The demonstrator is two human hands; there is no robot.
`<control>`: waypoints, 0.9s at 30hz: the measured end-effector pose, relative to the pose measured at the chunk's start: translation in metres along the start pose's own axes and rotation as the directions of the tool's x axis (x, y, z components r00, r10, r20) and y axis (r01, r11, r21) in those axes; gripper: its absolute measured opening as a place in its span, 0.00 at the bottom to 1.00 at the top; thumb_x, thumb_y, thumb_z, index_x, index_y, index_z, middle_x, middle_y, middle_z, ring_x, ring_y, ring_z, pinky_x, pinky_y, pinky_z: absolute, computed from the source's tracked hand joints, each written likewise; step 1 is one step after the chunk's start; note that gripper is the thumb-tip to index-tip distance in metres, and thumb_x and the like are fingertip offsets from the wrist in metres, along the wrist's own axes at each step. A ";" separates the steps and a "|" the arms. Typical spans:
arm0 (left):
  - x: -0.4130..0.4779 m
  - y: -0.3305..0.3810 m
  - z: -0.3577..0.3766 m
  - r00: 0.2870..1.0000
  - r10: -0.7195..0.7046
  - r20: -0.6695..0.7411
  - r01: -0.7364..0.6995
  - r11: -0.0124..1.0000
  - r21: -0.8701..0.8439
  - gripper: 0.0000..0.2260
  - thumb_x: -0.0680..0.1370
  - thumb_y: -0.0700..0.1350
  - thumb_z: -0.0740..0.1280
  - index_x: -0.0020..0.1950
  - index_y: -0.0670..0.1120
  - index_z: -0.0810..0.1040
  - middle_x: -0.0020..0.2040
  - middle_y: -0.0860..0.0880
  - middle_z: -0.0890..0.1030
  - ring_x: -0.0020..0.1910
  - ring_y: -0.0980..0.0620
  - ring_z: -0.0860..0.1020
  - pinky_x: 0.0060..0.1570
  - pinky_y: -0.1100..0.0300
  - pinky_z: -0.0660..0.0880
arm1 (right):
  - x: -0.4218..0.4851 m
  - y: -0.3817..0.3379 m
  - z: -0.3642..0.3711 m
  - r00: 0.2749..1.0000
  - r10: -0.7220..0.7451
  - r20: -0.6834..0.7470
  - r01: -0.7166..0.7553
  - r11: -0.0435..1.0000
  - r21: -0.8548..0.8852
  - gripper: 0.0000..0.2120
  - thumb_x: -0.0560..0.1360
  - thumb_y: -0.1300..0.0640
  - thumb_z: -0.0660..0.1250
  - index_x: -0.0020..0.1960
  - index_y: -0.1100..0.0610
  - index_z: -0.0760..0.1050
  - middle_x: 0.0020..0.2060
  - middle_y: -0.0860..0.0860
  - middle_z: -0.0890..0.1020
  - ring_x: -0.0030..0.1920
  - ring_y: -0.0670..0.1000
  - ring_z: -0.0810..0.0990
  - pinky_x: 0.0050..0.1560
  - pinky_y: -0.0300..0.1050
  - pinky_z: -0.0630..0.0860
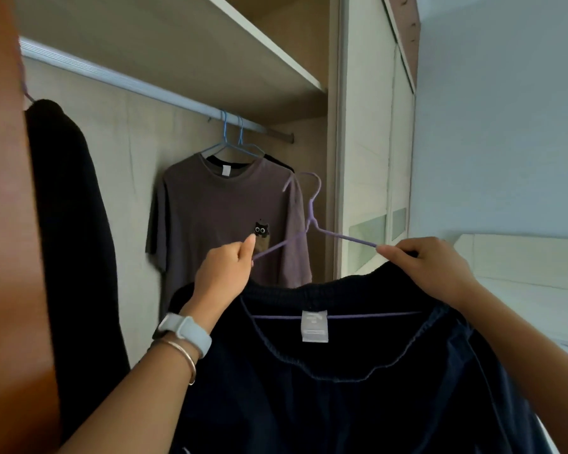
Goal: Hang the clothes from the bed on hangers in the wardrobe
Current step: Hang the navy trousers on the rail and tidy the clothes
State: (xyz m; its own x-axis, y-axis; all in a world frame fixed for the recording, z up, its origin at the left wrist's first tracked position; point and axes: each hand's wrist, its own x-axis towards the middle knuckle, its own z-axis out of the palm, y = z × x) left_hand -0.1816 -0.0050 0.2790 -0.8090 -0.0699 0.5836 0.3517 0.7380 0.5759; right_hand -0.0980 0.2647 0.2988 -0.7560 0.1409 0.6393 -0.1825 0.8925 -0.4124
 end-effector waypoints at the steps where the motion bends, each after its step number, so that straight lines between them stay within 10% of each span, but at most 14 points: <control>1: 0.012 -0.002 0.007 0.999 0.005 -0.036 -0.005 1.000 0.002 0.25 0.80 0.57 0.50 0.34 0.46 0.76 0.41 0.43 0.82 0.46 0.40 0.79 0.50 0.47 0.76 | 0.016 0.001 0.010 1.000 -0.023 0.008 0.023 1.000 0.019 0.25 0.74 0.39 0.59 0.24 0.53 0.64 0.23 0.48 0.67 0.28 0.50 0.67 0.32 0.43 0.62; 10: 0.125 0.003 0.032 0.898 0.132 -0.419 -0.081 0.987 0.139 0.15 0.79 0.47 0.59 0.44 0.38 0.80 0.45 0.38 0.82 0.49 0.37 0.77 0.49 0.49 0.71 | 0.165 -0.024 0.100 0.974 -0.228 0.014 0.225 0.970 0.094 0.27 0.74 0.36 0.57 0.27 0.56 0.66 0.23 0.48 0.69 0.29 0.51 0.71 0.28 0.40 0.61; 15: 0.161 0.020 0.028 0.980 -0.156 -0.124 0.133 0.976 -0.171 0.19 0.80 0.52 0.56 0.51 0.40 0.81 0.51 0.42 0.84 0.52 0.45 0.79 0.59 0.54 0.73 | 0.206 -0.074 0.141 0.952 -0.306 0.000 0.300 0.934 0.193 0.25 0.74 0.38 0.59 0.29 0.56 0.70 0.25 0.48 0.73 0.32 0.52 0.76 0.31 0.41 0.66; 19: 0.194 0.019 0.008 0.952 -0.288 -0.102 0.222 0.882 -0.416 0.14 0.79 0.48 0.61 0.52 0.39 0.80 0.46 0.47 0.82 0.40 0.55 0.77 0.47 0.60 0.72 | 0.231 -0.107 0.158 0.941 -0.338 -0.006 0.327 0.905 0.272 0.20 0.76 0.42 0.59 0.37 0.56 0.77 0.32 0.51 0.79 0.41 0.57 0.80 0.38 0.45 0.71; 24: 0.238 0.011 -0.044 0.902 -0.384 -0.197 0.221 0.803 -0.554 0.08 0.77 0.41 0.62 0.38 0.46 0.74 0.35 0.51 0.77 0.34 0.58 0.75 0.35 0.64 0.69 | 0.257 -0.154 0.149 0.781 -0.611 0.129 0.429 0.675 0.600 0.20 0.76 0.47 0.61 0.66 0.53 0.71 0.58 0.47 0.78 0.62 0.49 0.75 0.64 0.45 0.70; 27: 0.260 0.005 -0.078 0.893 -0.378 -0.243 0.178 0.794 -0.581 0.05 0.77 0.40 0.60 0.43 0.45 0.74 0.36 0.51 0.76 0.35 0.59 0.75 0.34 0.64 0.68 | 0.266 -0.168 0.143 0.657 -0.693 0.298 0.244 0.569 0.785 0.18 0.77 0.51 0.62 0.65 0.52 0.70 0.56 0.42 0.78 0.58 0.44 0.77 0.57 0.40 0.72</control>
State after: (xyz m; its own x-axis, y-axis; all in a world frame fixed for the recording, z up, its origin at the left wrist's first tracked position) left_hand -0.3533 -0.0719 0.4777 -0.7411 -0.5049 0.4426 0.4090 0.1834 0.8939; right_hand -0.3587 0.0907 0.4454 -0.5575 -0.6536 0.5118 -0.7817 0.2057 -0.5888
